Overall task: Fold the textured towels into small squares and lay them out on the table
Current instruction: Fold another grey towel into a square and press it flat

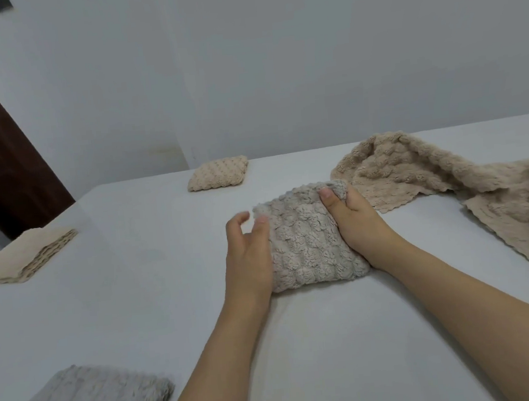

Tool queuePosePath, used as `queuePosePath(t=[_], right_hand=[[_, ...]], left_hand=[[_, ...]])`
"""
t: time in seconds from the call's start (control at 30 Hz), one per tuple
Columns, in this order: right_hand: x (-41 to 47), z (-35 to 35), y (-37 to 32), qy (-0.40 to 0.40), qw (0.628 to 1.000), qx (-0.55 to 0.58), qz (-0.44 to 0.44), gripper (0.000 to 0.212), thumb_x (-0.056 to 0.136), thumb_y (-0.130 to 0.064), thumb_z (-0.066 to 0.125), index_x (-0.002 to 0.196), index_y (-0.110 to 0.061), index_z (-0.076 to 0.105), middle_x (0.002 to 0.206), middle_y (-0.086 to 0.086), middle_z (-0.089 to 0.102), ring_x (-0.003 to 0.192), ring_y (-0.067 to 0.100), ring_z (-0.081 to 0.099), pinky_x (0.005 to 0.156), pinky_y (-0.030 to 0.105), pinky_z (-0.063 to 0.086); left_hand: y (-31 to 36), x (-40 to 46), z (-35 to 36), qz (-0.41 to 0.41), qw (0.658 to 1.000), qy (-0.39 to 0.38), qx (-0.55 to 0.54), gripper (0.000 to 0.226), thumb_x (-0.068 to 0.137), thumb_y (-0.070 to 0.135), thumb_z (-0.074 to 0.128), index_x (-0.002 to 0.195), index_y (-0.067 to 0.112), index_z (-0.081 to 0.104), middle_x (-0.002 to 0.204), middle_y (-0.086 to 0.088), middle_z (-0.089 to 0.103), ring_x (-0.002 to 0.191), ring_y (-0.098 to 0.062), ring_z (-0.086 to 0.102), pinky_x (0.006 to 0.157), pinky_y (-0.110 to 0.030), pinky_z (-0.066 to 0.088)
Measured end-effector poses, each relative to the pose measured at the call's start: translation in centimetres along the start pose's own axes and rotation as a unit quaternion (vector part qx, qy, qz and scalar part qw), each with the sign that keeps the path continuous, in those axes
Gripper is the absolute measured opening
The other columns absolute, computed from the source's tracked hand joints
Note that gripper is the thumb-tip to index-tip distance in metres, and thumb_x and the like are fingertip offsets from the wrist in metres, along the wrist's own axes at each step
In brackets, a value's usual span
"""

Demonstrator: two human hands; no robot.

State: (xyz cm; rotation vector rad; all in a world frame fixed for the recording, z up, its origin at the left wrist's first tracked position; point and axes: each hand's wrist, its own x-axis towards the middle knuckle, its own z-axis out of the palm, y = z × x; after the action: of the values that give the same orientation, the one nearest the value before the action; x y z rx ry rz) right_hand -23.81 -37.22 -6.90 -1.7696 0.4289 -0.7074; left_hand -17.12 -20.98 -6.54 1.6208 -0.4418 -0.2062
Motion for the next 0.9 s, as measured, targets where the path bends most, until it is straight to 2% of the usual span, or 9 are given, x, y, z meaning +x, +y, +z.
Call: queuePosePath(t=[0.1,0.3,0.37,0.5,0.57,0.67,0.77,0.83,0.9], right_hand=[[0.0,0.0,-0.2,-0.029,0.999,0.026,-0.022,0.034,0.095,-0.048,0.047,0.119,-0.025,0.052,0.114,-0.01,0.065,0.109,0.003,0.059,0.097,0.029,0.044],[0.3,0.1,0.2,-0.038,0.995,0.094,-0.013,0.025,0.097,-0.034,0.052,0.12,-0.024,0.052,0.112,-0.005,0.067,0.106,0.009,0.063,0.093,0.033,0.05],[0.4,0.1,0.4,-0.027,0.998,0.061,-0.013,0.024,0.097,-0.033,0.053,0.12,-0.025,0.053,0.11,-0.006,0.066,0.105,0.009,0.061,0.092,0.03,0.048],[0.3,0.4,0.4,0.012,0.998,-0.061,-0.024,0.032,0.098,-0.033,0.052,0.129,-0.029,0.047,0.103,-0.008,0.057,0.095,0.006,0.05,0.079,0.023,0.037],[0.2,0.5,0.3,0.02,0.994,-0.097,-0.035,0.033,0.099,-0.034,0.049,0.131,-0.031,0.043,0.099,-0.005,0.056,0.089,0.009,0.05,0.077,0.025,0.035],[0.1,0.6,0.3,0.018,0.984,-0.168,-0.051,0.026,0.1,-0.036,0.044,0.126,-0.033,0.043,0.075,0.006,0.058,0.07,0.015,0.055,0.064,0.026,0.038],[0.1,0.8,0.4,0.012,0.979,-0.194,-0.061,0.02,0.101,-0.033,0.041,0.121,-0.032,0.046,0.059,-0.004,0.049,0.061,0.011,0.052,0.059,0.021,0.037],[0.1,0.8,0.4,0.013,0.977,-0.199,-0.072,0.016,0.102,-0.03,0.041,0.116,-0.031,0.047,0.06,-0.004,0.049,0.06,0.008,0.05,0.054,0.016,0.034],[0.1,0.8,0.4,0.013,0.976,-0.205,-0.078,0.013,0.101,-0.029,0.041,0.113,-0.03,0.048,0.07,0.001,0.057,0.067,0.013,0.054,0.059,0.016,0.036]], left_hand=[[-0.3,0.4,-0.3,-0.004,0.996,-0.073,-0.05,0.044,0.088,0.05,0.06,0.129,0.05,0.046,0.12,0.005,0.061,0.108,-0.011,0.064,0.092,-0.037,0.053],[-0.4,0.4,0.0,-0.023,0.994,-0.052,-0.095,0.045,0.097,0.019,0.06,0.138,0.028,0.044,0.12,-0.003,0.067,0.105,-0.016,0.069,0.089,-0.039,0.057],[-0.5,0.5,0.1,-0.021,0.995,-0.045,-0.09,0.045,0.097,0.017,0.06,0.14,0.019,0.045,0.119,-0.004,0.069,0.105,-0.018,0.069,0.092,-0.043,0.056],[-0.7,0.6,0.3,-0.01,0.997,-0.032,-0.07,0.018,0.098,0.017,0.06,0.115,0.018,0.063,0.107,-0.001,0.074,0.099,-0.017,0.071,0.087,-0.038,0.058],[-0.8,0.7,0.4,-0.012,0.999,-0.016,-0.048,0.014,0.098,0.021,0.058,0.111,0.021,0.063,0.105,0.002,0.073,0.098,-0.016,0.07,0.088,-0.038,0.058],[-1.0,0.7,0.6,0.019,0.999,0.015,0.021,0.018,0.101,0.029,0.051,0.119,0.028,0.056,0.107,0.009,0.068,0.099,-0.011,0.066,0.093,-0.041,0.053],[-1.2,0.6,0.6,0.046,0.996,0.027,0.072,0.028,0.104,0.029,0.04,0.13,0.04,0.038,0.089,0.006,0.065,0.076,-0.012,0.062,0.076,-0.035,0.051],[-1.2,0.3,0.4,0.065,0.993,0.033,0.095,0.023,0.104,0.025,0.038,0.121,0.041,0.034,0.066,0.004,0.053,0.055,-0.016,0.05,0.061,-0.036,0.044],[-1.0,0.1,0.4,0.084,0.989,0.035,0.119,0.015,0.104,0.022,0.038,0.111,0.035,0.038,0.062,0.005,0.048,0.053,-0.015,0.047,0.057,-0.035,0.041]])
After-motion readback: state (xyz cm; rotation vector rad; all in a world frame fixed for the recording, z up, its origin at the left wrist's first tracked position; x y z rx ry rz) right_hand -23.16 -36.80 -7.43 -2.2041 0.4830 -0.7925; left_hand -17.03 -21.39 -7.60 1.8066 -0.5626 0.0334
